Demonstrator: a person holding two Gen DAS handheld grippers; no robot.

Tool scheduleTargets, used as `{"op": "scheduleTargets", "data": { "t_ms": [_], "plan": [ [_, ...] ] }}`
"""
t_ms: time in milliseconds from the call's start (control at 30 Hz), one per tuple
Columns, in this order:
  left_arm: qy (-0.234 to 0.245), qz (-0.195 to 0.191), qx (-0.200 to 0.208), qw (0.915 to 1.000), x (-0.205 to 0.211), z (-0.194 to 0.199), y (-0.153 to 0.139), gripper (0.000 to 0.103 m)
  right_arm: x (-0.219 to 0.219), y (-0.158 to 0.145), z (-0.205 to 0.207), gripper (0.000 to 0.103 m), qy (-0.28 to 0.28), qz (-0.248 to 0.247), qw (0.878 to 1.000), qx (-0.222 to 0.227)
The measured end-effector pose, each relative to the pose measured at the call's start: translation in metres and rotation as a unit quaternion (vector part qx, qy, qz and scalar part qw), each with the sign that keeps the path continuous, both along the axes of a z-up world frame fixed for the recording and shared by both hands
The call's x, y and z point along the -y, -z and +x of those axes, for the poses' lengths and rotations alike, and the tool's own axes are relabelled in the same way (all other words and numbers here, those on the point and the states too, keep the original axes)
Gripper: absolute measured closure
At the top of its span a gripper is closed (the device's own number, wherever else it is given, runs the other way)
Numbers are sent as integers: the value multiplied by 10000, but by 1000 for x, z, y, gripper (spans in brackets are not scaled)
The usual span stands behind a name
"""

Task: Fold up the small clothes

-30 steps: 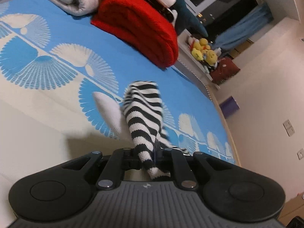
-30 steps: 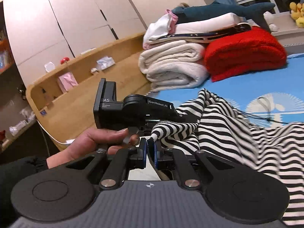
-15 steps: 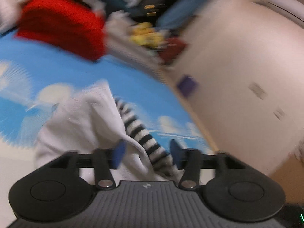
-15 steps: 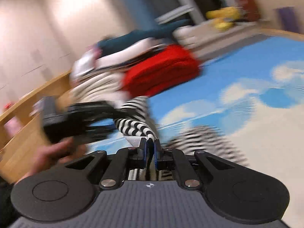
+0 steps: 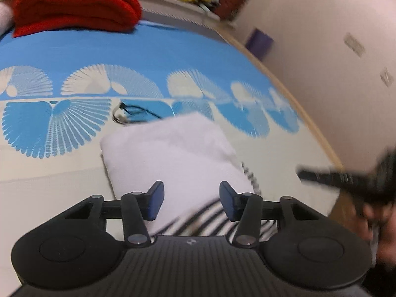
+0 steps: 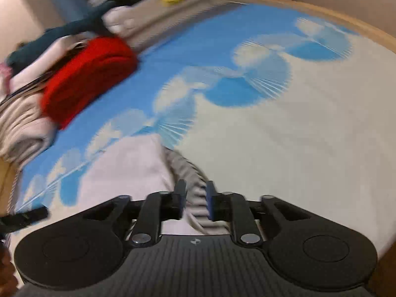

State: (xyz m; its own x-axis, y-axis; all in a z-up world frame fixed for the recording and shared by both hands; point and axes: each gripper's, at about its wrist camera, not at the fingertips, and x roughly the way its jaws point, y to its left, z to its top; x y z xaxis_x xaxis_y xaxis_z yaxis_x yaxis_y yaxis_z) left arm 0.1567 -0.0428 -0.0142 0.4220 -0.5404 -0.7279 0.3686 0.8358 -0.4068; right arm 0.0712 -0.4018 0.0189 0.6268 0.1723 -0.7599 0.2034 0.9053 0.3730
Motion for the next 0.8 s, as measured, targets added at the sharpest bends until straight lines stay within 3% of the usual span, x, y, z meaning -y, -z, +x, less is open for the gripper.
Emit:
{"op": "scheduleTargets", "data": {
  "t_ms": [33,67,167,233,267,300,367,400,500,600,667,733,800],
  "plan": [
    [139,57,-67,9999,3,-3,4,59,-3,7,11,56,-348,38,9994,-59],
    [275,130,-156,9994,6,-7,7,69,-11,17,23,55,-679,109,9974,-195],
    [762,263,-421,9959,19,-13,21,80,-22,60,48,56,-1234,117,9884,-873],
    [1142,581,-746,9889,33,-16,41,84,-27,81,55,57,-1447,53,9823,-1189],
    [1265,846,-783,9852,41,-20,52,84,-27,85,53,58,-1523,132,9799,-1279],
    [1344,1059,-813,9819,48,-23,61,84,-28,88,54,67,-1563,223,9780,-1361],
    [1413,1335,-821,9775,58,-25,73,84,-29,92,54,96,-1594,341,9756,-1470],
    [1388,1404,-810,9770,60,-24,76,84,-27,91,52,102,-1620,391,9754,-1446],
    [1297,1368,-846,9784,62,-22,74,83,-6,70,45,103,-1335,577,9835,-1075],
    [1381,1111,-726,9815,60,-26,58,82,27,50,31,103,-672,1044,9901,-656],
    [1474,1032,-735,9809,59,-30,53,82,29,47,25,103,-674,886,9921,-580],
    [1702,1325,-917,9721,65,-35,66,82,19,62,26,103,-817,610,9904,-934],
    [1940,1927,-1171,9548,72,-42,94,85,3,82,29,103,-1048,275,9847,-1368]
  ]
}}
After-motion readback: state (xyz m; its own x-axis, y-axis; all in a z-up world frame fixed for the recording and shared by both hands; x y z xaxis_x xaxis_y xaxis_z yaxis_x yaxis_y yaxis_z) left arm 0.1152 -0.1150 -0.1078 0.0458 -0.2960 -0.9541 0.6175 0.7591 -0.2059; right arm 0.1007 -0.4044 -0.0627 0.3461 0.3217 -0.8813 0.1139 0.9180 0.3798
